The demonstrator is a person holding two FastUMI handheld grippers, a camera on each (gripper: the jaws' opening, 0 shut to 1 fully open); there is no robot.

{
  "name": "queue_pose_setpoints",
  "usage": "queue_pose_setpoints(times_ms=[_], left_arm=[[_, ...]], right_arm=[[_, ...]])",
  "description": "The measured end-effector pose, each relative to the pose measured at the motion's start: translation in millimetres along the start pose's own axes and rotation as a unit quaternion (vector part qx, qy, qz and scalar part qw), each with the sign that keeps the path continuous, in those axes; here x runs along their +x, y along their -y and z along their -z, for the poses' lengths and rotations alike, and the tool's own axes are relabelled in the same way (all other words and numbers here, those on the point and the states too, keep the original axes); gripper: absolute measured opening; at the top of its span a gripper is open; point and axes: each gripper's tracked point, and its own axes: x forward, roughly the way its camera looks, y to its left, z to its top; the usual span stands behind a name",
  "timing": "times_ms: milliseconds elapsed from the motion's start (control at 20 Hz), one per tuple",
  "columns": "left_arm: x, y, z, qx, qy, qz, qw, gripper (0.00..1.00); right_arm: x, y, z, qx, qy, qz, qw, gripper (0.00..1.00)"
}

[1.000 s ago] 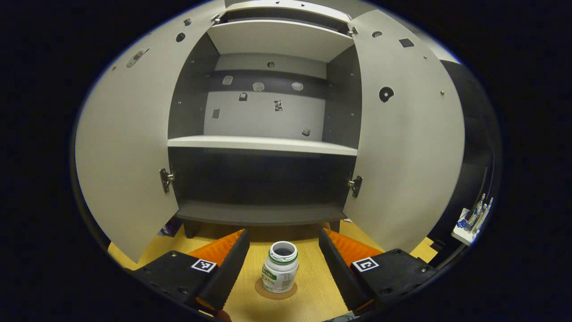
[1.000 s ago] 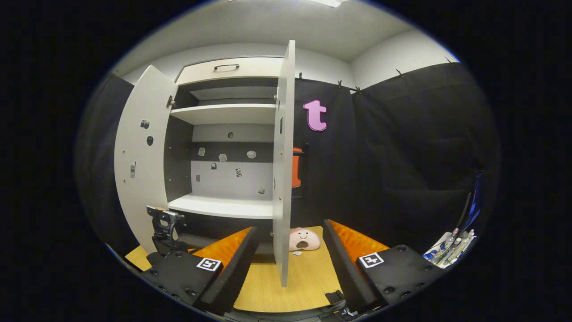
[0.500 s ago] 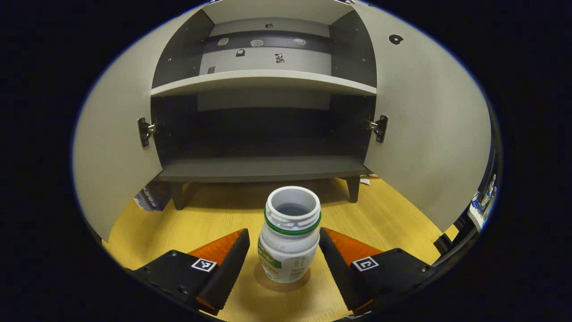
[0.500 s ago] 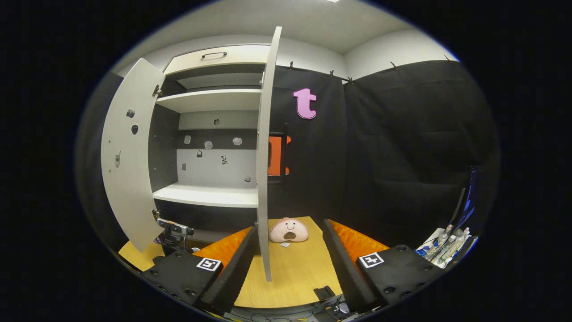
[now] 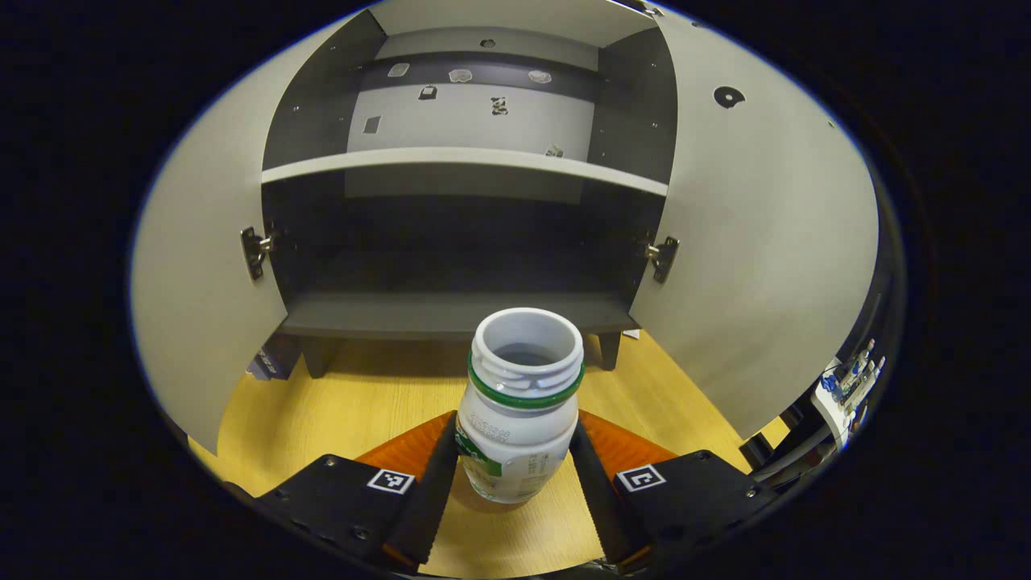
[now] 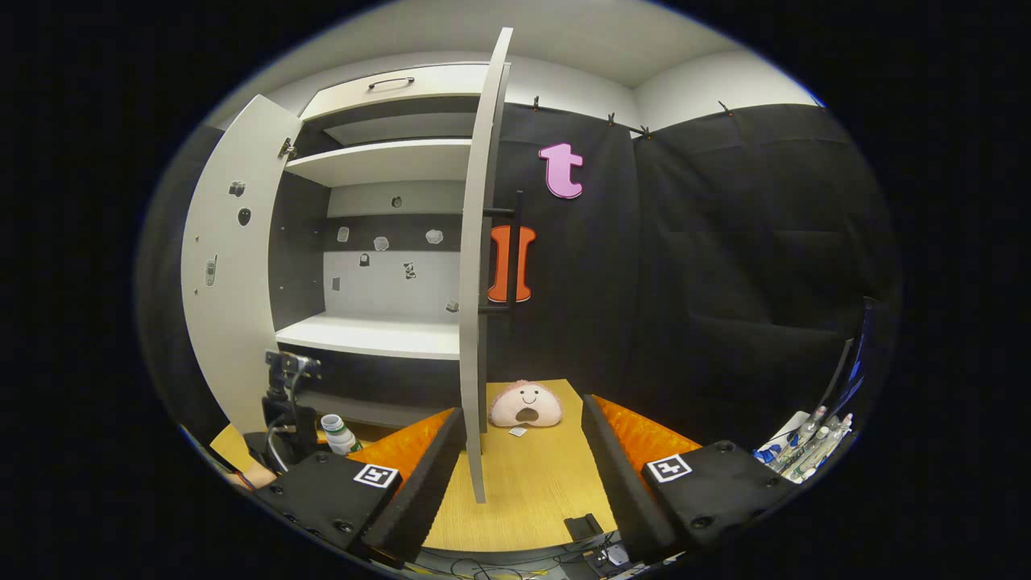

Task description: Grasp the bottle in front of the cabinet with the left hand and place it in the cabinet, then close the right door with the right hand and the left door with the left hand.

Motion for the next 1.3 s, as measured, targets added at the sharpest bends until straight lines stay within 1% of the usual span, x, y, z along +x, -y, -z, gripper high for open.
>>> queue_pose_setpoints(times_ms=[200,350,450,600,750,950,1100,1300], left_arm=[[-37.3,4.3,-62.2,0.017,0.027,0.015,0.999,0.76],[-66.5,3.7,-117.7,0.033,0.058,0.014,0.998,0.76],[-78.9,6.8,-149.4,0.028,0.076,0.021,0.996,0.76],[-87.7,4.0,-189.6,0.006,0.093,0.028,0.995,0.76],[-83.1,-12.1,-226.6,0.020,0.109,0.007,0.994,0.76],[-64.8,-19.5,-264.8,0.039,0.118,-0.009,0.992,0.76],[-44.0,-26.3,-284.0,0.054,0.118,-0.028,0.991,0.76],[-8.7,-25.8,-301.1,0.046,0.112,-0.033,0.992,0.76]], right_arm=[[8.0,-0.2,-9.3,0.015,0.008,-0.018,1.000,0.96],[11.9,0.3,-17.3,0.017,0.021,-0.027,0.999,0.96],[14.0,-0.3,-20.1,0.020,0.025,-0.034,0.999,0.96],[15.0,2.0,-24.2,0.030,0.031,-0.040,0.998,0.96],[15.8,10.6,-31.0,0.037,0.041,-0.037,0.998,0.96],[18.1,31.0,-30.9,0.058,0.048,-0.025,0.997,0.96],[20.8,46.7,-22.8,0.068,0.040,-0.015,0.997,0.96],[24.1,64.1,-14.2,0.065,0.034,0.002,0.997,0.96]])
